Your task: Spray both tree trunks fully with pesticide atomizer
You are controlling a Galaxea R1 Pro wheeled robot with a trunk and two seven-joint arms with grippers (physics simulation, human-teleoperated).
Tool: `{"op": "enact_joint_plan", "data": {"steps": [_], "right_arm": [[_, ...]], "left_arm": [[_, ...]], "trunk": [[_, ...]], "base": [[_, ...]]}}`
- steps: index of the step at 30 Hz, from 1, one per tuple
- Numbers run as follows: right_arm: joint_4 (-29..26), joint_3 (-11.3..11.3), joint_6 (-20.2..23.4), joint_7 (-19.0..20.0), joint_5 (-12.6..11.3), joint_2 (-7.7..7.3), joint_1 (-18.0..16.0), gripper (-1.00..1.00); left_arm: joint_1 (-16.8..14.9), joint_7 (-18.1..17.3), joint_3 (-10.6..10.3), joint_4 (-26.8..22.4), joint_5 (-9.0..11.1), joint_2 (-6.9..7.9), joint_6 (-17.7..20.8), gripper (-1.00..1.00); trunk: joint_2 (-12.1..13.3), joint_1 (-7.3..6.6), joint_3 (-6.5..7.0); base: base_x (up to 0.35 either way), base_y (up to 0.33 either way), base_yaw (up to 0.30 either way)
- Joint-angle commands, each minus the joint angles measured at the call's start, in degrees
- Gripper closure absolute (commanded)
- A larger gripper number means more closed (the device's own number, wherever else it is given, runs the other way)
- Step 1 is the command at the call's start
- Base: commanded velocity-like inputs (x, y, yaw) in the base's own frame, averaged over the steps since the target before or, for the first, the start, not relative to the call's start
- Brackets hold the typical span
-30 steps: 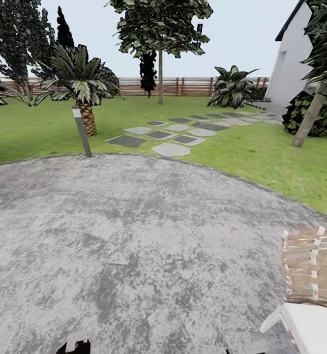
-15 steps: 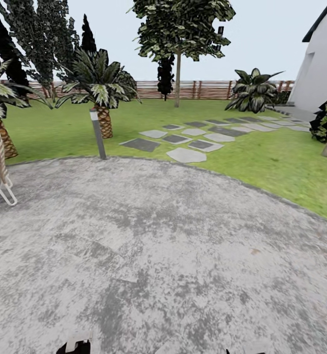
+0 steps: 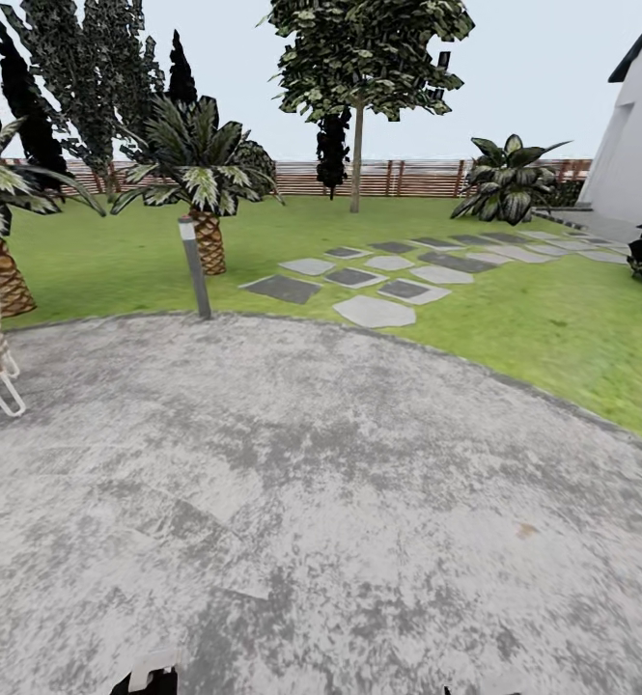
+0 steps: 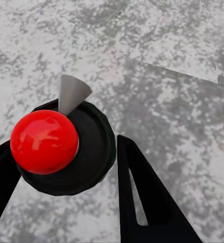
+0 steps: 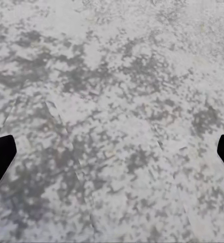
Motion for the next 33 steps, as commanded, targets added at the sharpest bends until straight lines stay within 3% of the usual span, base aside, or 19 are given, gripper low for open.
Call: {"op": "enact_joint_plan", "data": {"steps": [1,33], "right_arm": [[0.04,-0.34,-0.21,-0.02,0.6,0.04,-0.03,-1.0],[0.03,-0.36,-0.3,-0.29,0.6,0.13,-0.03,-1.0]], "left_arm": [[-0.04,-0.05,-0.03,0.04,0.43,0.0,-0.18,1.0],[-0.04,-0.05,-0.03,0.04,0.38,0.0,-0.18,1.0]], "trunk": [[-0.01,0.02,-0.05],[-0.01,0.02,1.92]], "base": [[0.339,0.0,0.0],[0.339,0.0,0.0]]}}
